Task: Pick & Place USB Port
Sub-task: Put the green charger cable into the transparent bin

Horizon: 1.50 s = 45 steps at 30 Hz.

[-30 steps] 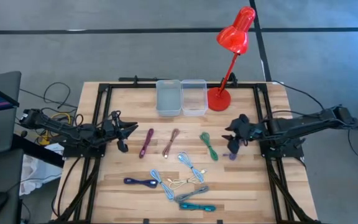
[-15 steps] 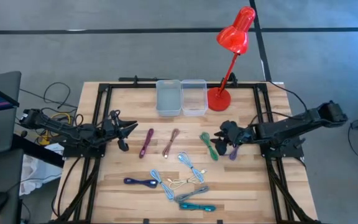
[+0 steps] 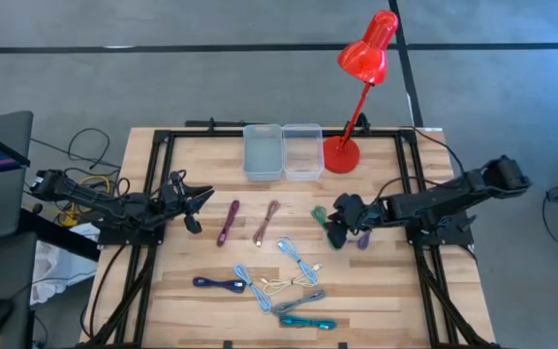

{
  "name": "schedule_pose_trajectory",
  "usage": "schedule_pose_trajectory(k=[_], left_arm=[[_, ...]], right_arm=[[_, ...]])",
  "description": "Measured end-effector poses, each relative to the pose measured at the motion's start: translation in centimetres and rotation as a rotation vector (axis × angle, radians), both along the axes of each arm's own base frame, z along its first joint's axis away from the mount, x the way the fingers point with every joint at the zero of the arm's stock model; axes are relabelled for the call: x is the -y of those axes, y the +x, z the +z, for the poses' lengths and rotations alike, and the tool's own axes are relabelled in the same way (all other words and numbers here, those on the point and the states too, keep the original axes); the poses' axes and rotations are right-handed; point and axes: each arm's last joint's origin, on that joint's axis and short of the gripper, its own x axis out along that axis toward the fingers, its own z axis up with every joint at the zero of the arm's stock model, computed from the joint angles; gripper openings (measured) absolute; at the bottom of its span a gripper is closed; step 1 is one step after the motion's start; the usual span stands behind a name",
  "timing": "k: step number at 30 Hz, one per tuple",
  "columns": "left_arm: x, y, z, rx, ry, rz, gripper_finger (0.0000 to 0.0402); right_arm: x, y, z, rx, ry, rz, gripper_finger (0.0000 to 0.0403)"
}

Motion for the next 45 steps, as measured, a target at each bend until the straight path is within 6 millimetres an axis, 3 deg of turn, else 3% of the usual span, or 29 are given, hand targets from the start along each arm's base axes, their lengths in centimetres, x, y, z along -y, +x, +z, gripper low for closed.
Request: schedule_pose_trajectory(k=[4,12,21,30,38,45], left_arm=[[0.0,0.0,0.0,0.0,0.0,0.0,0.0059],[0.0,0.0,0.0,0.0,0.0,0.0,0.0059],[0.0,0.0,0.0,0.001,-0.003,-0.001,0.0059],[0.0,0.0,0.0,-0.003,-0.002,-0.001,0.0059],[0.1,0.2,-0.3,-0.026,0.006,-0.002,0.0059],[0.1,0.3,-0.4,-0.037,0.011,-0.001,0.0059]], right_arm=[[-0.5,1.1,0.5,0.018,-0.02,0.158,0.015],[-0.3,3.0,0.9,0.14,0.012,0.19,0.0139],[-2.3,5.2,0.8,-0.288,-0.191,0.114,0.0139],[-3.0,7.9,-0.4,-0.418,-0.285,0.08,0.0162],[-2.5,7.9,-1.7,-0.55,-0.297,0.014,0.0234],[-2.0,7.5,-1.8,-0.599,-0.271,-0.001,0.0227]])
